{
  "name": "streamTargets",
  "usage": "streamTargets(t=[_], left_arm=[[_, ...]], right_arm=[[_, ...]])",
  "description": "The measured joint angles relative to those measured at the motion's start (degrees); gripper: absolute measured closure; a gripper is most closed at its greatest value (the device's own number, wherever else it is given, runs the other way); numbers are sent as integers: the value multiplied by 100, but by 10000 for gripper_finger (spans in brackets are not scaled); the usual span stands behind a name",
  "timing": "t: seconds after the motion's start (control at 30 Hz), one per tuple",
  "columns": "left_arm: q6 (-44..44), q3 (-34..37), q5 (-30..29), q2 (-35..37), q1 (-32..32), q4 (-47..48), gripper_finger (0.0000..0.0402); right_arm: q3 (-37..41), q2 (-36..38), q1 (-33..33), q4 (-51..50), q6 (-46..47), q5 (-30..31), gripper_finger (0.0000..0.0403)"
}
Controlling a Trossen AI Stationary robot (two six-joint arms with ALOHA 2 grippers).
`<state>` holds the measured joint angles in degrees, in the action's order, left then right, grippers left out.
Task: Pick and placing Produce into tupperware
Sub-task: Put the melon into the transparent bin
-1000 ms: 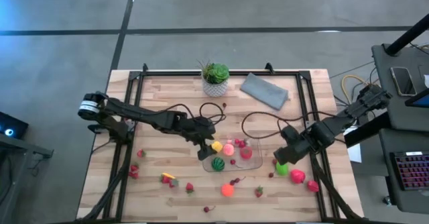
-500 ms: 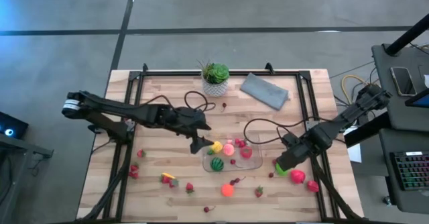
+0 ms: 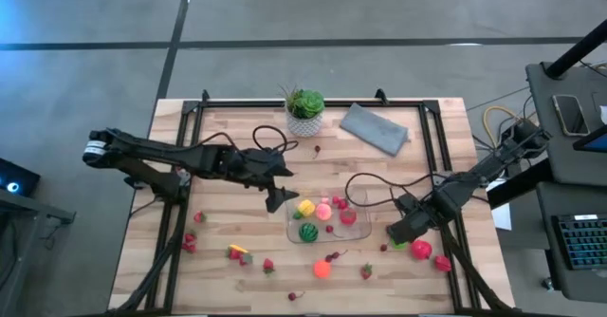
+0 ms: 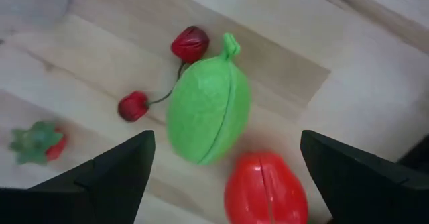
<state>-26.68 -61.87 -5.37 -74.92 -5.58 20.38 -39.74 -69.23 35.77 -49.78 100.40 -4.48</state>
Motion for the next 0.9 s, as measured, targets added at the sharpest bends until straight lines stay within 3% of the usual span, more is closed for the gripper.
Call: streamTargets(t=[0.6, 0.9], left_arm=[[-7, 2, -9, -15, 0, -6, 70], [-11, 1, -9, -15, 0, -12, 70]], right_arm=[[6, -1272, 0, 618, -249, -1, 40], [2, -1276, 0, 709, -289, 1, 118]])
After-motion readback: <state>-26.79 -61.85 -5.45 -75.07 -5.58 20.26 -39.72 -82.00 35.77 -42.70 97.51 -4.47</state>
